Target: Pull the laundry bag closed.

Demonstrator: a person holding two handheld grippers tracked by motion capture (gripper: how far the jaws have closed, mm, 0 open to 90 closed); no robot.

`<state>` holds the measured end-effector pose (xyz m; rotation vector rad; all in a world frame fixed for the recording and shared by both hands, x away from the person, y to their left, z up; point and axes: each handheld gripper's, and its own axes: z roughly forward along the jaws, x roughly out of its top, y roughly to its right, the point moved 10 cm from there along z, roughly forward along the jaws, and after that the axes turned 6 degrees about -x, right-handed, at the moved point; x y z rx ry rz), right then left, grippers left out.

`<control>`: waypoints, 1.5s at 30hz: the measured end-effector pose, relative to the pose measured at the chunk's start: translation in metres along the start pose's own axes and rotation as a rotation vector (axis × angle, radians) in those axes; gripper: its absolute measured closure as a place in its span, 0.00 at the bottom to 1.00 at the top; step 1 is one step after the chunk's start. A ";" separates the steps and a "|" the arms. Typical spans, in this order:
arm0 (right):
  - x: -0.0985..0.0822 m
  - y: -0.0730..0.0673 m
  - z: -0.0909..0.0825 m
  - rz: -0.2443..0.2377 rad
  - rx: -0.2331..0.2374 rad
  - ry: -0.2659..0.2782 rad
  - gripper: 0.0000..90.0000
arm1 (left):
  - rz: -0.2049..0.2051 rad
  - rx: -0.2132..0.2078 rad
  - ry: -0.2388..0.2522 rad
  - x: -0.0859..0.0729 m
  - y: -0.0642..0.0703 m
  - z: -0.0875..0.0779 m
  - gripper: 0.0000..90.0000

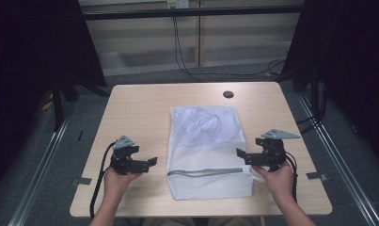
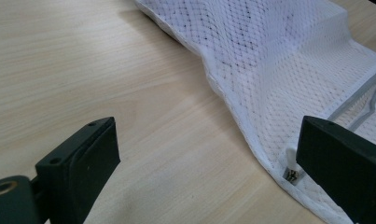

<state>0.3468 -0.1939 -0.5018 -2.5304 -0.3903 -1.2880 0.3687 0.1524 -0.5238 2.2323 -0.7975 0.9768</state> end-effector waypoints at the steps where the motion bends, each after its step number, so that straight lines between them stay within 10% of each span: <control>1: 0.000 -0.003 0.001 -0.007 0.007 0.000 0.09 | 0.001 -0.001 -0.003 0.000 0.000 0.000 0.06; 14: -0.003 -0.039 0.014 -0.075 0.077 -0.038 0.11 | -0.002 -0.023 -0.035 -0.003 0.003 -0.001 0.07; 45: 0.001 -0.126 0.049 0.014 0.250 -0.163 0.19 | -0.011 -0.040 -0.060 -0.008 0.004 -0.006 0.08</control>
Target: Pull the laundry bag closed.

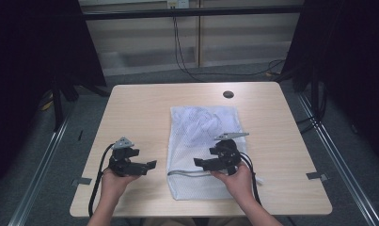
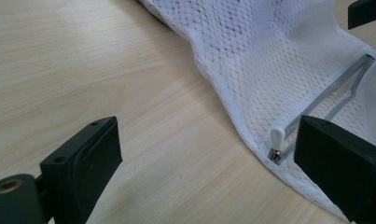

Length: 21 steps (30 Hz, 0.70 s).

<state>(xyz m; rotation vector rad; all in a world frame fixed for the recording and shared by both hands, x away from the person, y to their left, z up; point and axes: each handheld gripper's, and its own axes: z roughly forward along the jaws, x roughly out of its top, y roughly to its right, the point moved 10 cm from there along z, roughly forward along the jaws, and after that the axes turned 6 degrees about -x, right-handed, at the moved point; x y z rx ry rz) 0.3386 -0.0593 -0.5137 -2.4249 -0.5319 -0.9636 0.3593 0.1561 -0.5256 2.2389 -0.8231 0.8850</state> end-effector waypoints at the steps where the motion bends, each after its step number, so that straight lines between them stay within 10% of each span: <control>1: 0.000 -0.002 0.002 0.000 0.001 -0.001 0.19 | 0.001 0.004 -0.002 0.000 -0.001 0.000 0.08; 21: -0.003 -0.037 0.033 -0.007 0.072 -0.082 0.28 | -0.002 0.005 -0.003 -0.001 -0.002 -0.002 0.08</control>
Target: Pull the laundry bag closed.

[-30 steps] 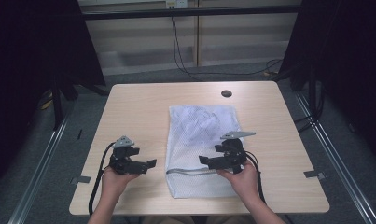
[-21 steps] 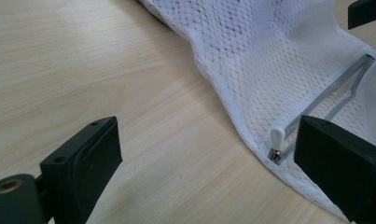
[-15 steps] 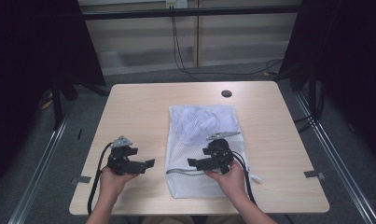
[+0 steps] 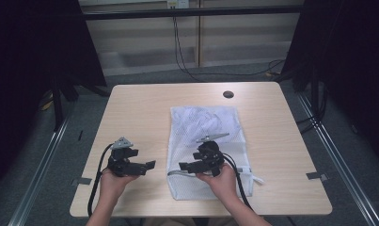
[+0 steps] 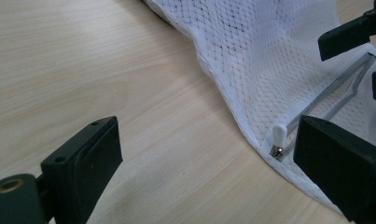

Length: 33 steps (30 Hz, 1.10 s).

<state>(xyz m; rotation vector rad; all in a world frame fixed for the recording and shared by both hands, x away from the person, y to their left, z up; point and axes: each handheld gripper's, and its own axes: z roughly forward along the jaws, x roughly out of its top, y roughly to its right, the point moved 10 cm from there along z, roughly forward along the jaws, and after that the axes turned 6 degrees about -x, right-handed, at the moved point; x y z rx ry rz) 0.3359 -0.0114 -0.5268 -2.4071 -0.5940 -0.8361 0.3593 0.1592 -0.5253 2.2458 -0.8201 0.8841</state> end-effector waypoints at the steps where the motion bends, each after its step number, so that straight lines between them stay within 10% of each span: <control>1: 0.000 -0.001 0.001 -0.004 0.009 -0.002 0.29 | 0.003 -0.001 -0.003 0.000 0.000 0.000 0.08; 33: -0.002 -0.031 0.040 0.054 0.105 -0.095 0.59 | 0.000 0.006 -0.016 -0.003 -0.003 -0.001 0.09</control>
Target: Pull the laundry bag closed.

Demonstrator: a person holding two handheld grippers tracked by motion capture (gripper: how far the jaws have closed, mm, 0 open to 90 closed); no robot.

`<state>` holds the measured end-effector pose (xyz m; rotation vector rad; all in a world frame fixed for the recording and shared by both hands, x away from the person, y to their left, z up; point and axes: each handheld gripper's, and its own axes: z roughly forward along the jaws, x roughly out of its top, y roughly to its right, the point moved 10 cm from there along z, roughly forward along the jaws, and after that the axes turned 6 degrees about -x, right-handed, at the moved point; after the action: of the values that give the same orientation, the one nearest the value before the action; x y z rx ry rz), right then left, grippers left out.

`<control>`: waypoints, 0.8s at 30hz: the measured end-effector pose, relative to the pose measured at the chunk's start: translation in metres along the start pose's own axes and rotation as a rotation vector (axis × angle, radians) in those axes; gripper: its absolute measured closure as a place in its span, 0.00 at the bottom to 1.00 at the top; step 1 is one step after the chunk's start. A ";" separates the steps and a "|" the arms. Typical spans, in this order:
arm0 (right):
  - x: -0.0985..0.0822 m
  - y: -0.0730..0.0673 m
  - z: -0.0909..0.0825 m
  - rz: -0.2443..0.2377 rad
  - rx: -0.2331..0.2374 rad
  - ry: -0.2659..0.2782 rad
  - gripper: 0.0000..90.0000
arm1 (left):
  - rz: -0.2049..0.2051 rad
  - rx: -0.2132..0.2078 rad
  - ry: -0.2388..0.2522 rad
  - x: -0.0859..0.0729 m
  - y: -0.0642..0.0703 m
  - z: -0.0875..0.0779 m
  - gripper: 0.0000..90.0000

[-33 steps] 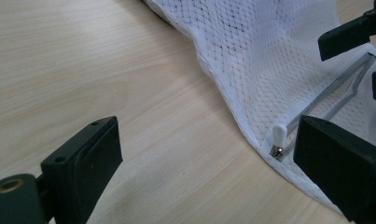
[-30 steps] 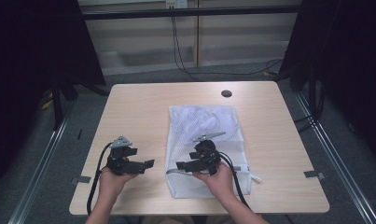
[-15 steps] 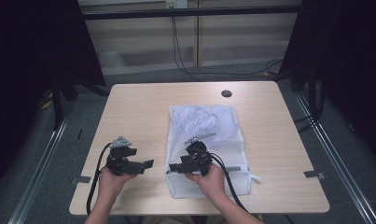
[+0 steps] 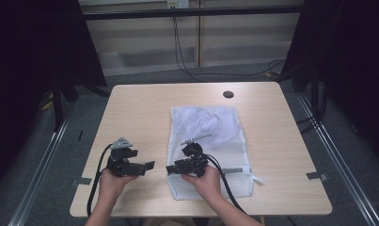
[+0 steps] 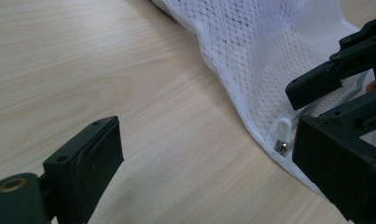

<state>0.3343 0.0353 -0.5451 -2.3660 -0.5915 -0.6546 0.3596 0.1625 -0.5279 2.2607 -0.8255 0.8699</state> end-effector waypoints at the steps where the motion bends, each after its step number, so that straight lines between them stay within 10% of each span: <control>1: 0.000 0.000 0.002 -0.005 -0.001 -0.004 0.59 | 0.000 0.002 0.002 0.000 0.000 0.000 0.09; 24: 0.001 -0.004 0.017 0.013 -0.002 -0.057 0.81 | 0.002 0.007 0.002 0.000 -0.001 0.000 0.10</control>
<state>0.3380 0.0492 -0.5549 -2.3954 -0.5997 -0.5846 0.3601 0.1631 -0.5278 2.2657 -0.8247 0.8770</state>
